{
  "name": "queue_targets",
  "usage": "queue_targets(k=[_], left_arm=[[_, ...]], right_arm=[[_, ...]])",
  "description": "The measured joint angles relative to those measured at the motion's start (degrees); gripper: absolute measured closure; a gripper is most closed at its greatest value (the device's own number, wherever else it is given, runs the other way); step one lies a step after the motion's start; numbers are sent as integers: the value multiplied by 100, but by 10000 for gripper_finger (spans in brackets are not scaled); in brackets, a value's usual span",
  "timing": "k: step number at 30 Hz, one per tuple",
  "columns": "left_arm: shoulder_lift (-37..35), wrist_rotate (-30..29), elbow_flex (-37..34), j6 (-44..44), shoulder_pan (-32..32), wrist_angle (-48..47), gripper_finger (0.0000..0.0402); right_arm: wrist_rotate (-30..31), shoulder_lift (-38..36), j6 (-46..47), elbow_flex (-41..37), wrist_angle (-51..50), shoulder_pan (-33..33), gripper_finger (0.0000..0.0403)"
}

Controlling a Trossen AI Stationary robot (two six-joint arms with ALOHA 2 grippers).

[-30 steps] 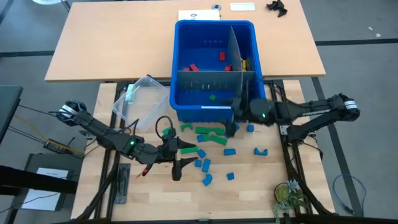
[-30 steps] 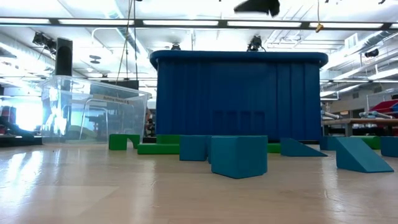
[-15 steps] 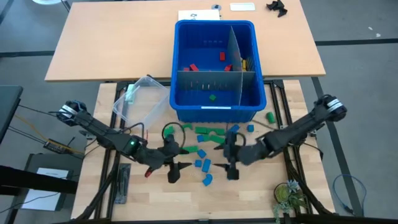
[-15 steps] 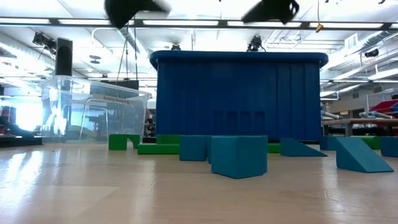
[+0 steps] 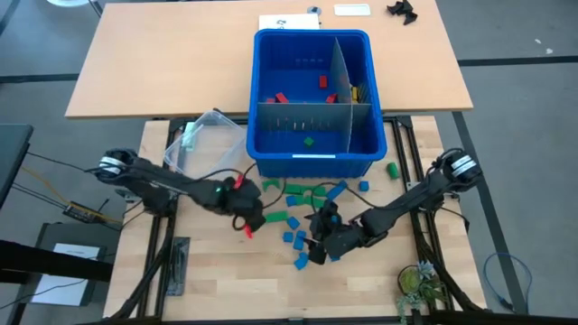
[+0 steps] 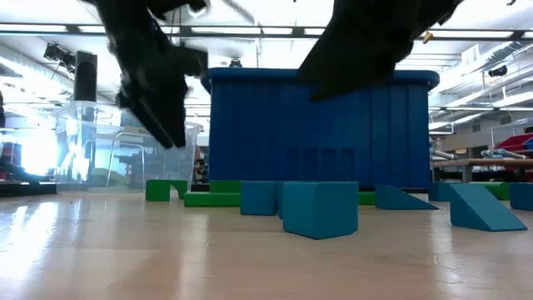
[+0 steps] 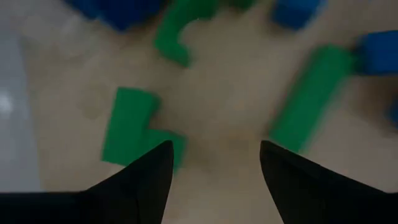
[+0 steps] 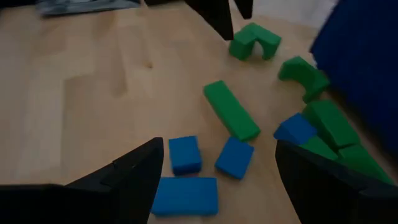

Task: Sort blocks
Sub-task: Put the green block into the blue bin

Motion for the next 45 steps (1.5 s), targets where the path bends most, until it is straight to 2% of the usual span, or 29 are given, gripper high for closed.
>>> queue_targets(k=[5,12,17,22,26,30,35,40,45], left_arm=[[457,-179,-1,-100,408,-107,154],[664,-717,0,700,689,-49,154],[953,-712,-2,1064,878,-12,154],[1340,-424,1,1257,938,129,158],[1440,-234,21,1430,938,228,195],[1424,-117,120,1515,894,147,263],[1338,89,545,1771,634,-78,266],[1324,178,1198,1830,195,-706,266],[1317,-361,2226,2002,-243,-1709,266]], right_arm=[[200,210,666,-271,177,62,97],[227,267,678,-432,514,186,97],[202,267,720,-432,496,190,97],[120,267,797,-432,448,192,97],[120,267,859,-432,369,199,97],[123,267,865,-432,369,199,97],[144,267,870,-432,372,199,97],[155,267,870,-432,372,199,97],[269,267,876,-432,374,236,97]])
